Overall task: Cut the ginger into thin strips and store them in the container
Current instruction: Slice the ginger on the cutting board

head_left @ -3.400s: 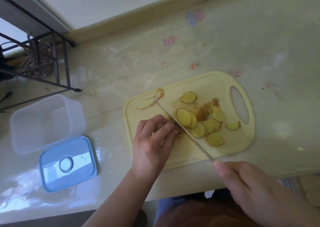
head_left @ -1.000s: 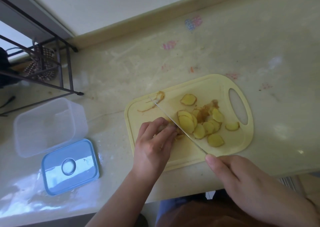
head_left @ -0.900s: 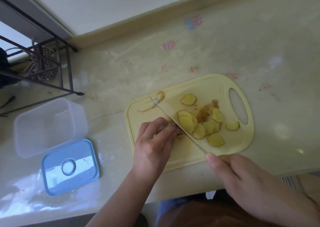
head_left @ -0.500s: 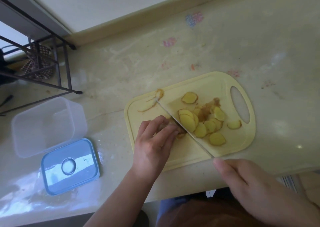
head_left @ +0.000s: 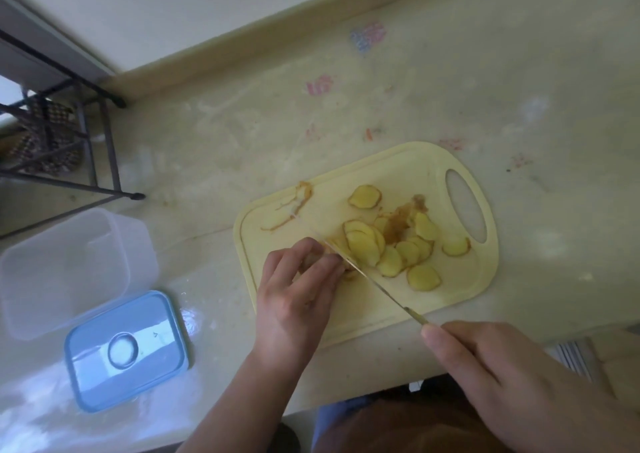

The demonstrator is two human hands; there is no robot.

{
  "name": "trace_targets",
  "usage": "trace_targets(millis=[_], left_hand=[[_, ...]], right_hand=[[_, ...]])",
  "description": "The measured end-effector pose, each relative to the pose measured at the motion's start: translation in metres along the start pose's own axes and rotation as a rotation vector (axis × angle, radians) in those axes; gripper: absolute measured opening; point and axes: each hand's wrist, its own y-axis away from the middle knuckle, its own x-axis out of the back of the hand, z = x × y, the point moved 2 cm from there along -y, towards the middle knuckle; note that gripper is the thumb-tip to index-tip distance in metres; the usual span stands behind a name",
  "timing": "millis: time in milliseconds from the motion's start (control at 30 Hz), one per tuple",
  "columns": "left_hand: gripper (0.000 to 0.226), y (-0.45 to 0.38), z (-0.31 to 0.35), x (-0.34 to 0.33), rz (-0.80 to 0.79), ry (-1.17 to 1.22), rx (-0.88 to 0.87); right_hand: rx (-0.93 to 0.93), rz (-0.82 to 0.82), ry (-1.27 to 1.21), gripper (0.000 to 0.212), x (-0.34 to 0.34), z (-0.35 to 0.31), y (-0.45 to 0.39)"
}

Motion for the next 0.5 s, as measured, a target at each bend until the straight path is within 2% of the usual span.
trace_targets(millis=[167, 233, 400, 500], left_hand=[[0.009, 0.0, -0.001, 0.0, -0.011, -0.007, 0.01], [0.009, 0.0, 0.0, 0.0, -0.014, -0.007, 0.012], [0.014, 0.0, 0.0, 0.0, -0.011, -0.006, 0.002], [0.022, -0.002, 0.0, 0.0, -0.006, 0.002, -0.013]], right_hand=[[-0.082, -0.105, -0.016, 0.115, 0.001, 0.002, -0.004], [-0.116, -0.148, -0.007, 0.119, 0.002, 0.003, -0.004], [-0.154, -0.245, 0.029, 0.1, 0.003, -0.008, -0.01], [-0.1, -0.281, 0.012, 0.078, -0.001, -0.016, -0.018]])
